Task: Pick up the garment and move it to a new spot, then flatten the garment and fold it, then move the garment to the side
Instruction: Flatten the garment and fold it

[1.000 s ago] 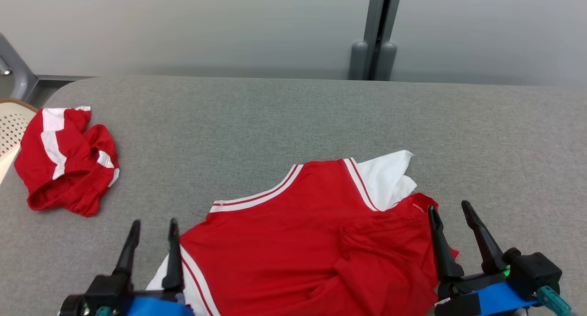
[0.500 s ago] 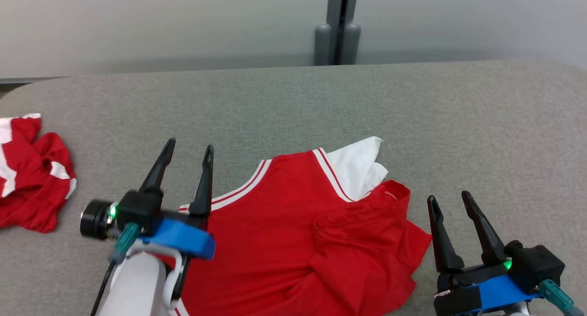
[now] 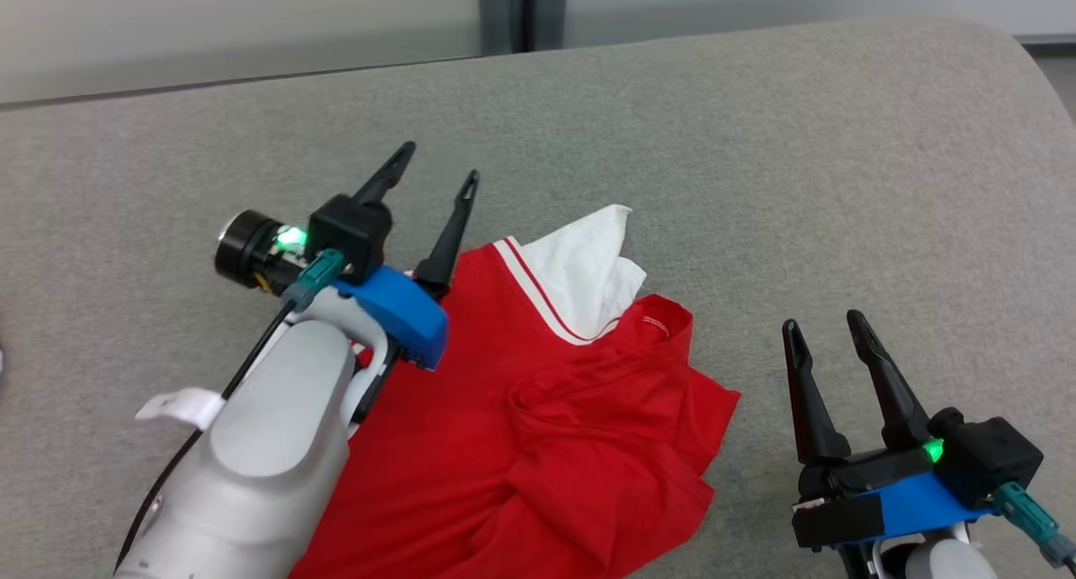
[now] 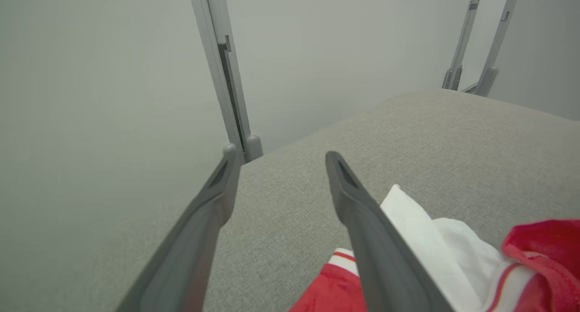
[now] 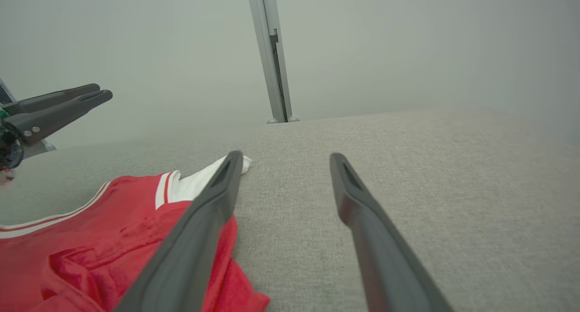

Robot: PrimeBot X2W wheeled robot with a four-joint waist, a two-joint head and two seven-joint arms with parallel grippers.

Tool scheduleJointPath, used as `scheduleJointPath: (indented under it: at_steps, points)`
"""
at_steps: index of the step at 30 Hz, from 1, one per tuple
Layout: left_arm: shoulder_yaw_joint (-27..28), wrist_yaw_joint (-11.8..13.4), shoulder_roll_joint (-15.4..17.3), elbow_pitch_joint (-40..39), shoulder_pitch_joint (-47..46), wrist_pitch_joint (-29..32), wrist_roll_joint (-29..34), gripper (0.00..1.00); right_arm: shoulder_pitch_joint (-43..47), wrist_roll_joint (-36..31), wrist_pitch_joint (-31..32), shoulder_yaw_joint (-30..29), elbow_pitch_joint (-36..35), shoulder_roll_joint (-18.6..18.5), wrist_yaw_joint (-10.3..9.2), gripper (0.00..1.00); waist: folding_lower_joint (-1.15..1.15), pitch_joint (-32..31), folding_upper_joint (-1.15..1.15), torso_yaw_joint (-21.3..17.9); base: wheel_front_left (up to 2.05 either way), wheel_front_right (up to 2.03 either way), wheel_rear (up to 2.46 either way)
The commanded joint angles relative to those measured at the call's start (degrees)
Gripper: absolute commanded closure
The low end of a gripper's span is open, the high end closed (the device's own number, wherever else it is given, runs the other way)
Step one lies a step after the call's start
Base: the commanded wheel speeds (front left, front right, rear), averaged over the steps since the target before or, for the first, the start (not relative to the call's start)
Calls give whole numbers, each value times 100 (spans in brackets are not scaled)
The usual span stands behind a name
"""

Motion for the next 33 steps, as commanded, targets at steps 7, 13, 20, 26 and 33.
scheduleJointPath:
  at_steps: [7,13,20,26,33]
  points:
    - [-1014,-3,-25,847,-611,333,-833,0,-132,-1,-19,-6,-50,-5,1,0,-1,177,0,-207,0,0,0]
    - [-1884,-4,-12,1363,-856,570,-1443,0,-207,-11,-20,14,-69,-5,1,0,-1,296,0,-282,0,0,0]
    - [-2762,-4,44,1761,-1006,733,-2041,0,-355,-8,-20,120,-51,-4,1,0,-1,404,0,-400,0,0,0]
    - [-3309,-4,10,2178,-1052,953,-2342,0,-361,12,-20,108,-40,-5,1,0,-1,457,0,-471,0,0,0]
    - [-3889,-1,14,2582,-1088,1155,-2436,100,-381,36,-20,113,-30,-5,1,0,-1,450,0,-488,0,0,0]
